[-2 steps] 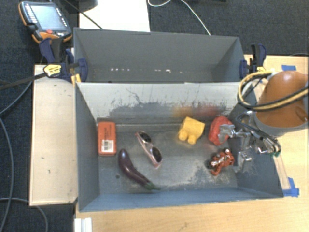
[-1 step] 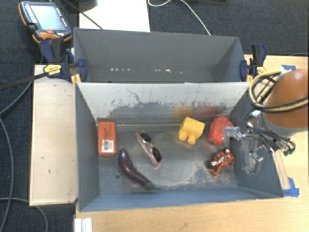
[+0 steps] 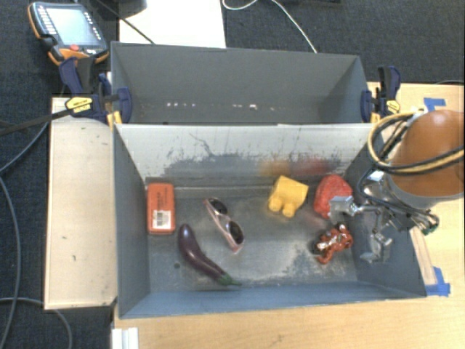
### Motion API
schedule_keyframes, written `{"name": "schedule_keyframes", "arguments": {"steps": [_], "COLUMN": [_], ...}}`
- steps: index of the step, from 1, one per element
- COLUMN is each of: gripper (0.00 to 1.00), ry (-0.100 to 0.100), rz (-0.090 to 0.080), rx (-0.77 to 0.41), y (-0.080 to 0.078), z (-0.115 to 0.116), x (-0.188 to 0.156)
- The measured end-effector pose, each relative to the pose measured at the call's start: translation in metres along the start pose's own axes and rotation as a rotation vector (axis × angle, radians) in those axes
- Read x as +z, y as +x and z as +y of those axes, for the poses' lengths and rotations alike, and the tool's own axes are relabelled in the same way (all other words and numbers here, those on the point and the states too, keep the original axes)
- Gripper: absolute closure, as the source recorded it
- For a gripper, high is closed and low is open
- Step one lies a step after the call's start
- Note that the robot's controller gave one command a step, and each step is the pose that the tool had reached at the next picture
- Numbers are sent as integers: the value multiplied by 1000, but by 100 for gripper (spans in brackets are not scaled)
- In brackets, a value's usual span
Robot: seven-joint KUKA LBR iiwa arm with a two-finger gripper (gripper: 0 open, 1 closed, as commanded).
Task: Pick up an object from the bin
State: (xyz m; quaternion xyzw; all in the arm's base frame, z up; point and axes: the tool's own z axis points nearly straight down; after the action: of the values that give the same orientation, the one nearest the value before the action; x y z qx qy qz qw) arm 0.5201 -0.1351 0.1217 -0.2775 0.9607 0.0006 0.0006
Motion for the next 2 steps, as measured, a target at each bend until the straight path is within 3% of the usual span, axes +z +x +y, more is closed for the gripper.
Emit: {"name": "schedule_keyframes", "arguments": {"steps": [1,2], "gripper": [0,100], "ry": [2,3], "rz": [-6,-5], "rx": [-375,-380], "y": [-4,-6], "z": [16,13], "x": [52,51]}}
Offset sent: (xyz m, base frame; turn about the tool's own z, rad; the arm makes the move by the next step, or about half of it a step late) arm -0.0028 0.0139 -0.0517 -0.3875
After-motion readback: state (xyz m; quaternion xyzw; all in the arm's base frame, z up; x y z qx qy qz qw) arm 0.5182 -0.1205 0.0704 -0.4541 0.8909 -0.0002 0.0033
